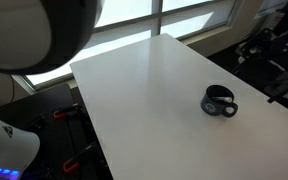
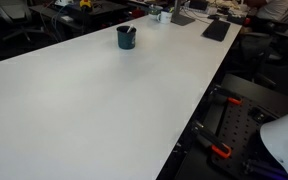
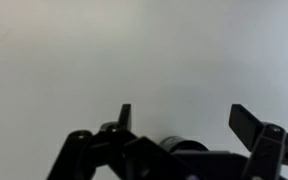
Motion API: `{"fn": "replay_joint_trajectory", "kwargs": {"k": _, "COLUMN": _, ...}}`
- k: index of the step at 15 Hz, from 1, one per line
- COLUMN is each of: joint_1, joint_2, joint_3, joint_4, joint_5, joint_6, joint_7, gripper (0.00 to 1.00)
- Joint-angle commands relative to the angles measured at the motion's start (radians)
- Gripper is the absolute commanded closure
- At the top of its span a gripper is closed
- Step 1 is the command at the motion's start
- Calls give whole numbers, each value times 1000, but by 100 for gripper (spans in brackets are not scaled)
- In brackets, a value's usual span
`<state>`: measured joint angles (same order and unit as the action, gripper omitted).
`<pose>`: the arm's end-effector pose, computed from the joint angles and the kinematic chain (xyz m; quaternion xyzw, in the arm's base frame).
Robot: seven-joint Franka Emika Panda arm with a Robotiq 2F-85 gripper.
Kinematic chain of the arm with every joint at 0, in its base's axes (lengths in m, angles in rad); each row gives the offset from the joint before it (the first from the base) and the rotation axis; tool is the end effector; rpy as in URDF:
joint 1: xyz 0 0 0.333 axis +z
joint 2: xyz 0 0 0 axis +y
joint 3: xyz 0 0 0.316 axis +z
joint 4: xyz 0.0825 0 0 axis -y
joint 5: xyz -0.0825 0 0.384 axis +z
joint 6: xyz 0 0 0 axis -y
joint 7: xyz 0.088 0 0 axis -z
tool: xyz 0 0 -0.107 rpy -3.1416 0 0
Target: Remove the marker from the cup
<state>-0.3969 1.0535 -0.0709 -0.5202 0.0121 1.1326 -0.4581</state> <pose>0.6677 -0.3038 0.3653 -0.9756 -0.0073 0.2073 0.0721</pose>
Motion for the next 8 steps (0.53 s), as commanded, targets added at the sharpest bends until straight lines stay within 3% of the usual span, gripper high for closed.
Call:
{"fn": "replay_joint_trajectory", "kwargs": {"k": 1, "joint_1": -9, "joint_2": 65, "joint_3": 13, "joint_4": 119, "joint_5": -8, "joint_6": -55, "joint_7": 3, "gripper": 0}}
{"fn": "replay_joint_trajectory", "kwargs": {"k": 8, "joint_1": -11, "joint_2": 105, "joint_3": 19, "joint_4": 158, "joint_5": -3, "joint_6": -37, "joint_7": 17, "gripper": 0}}
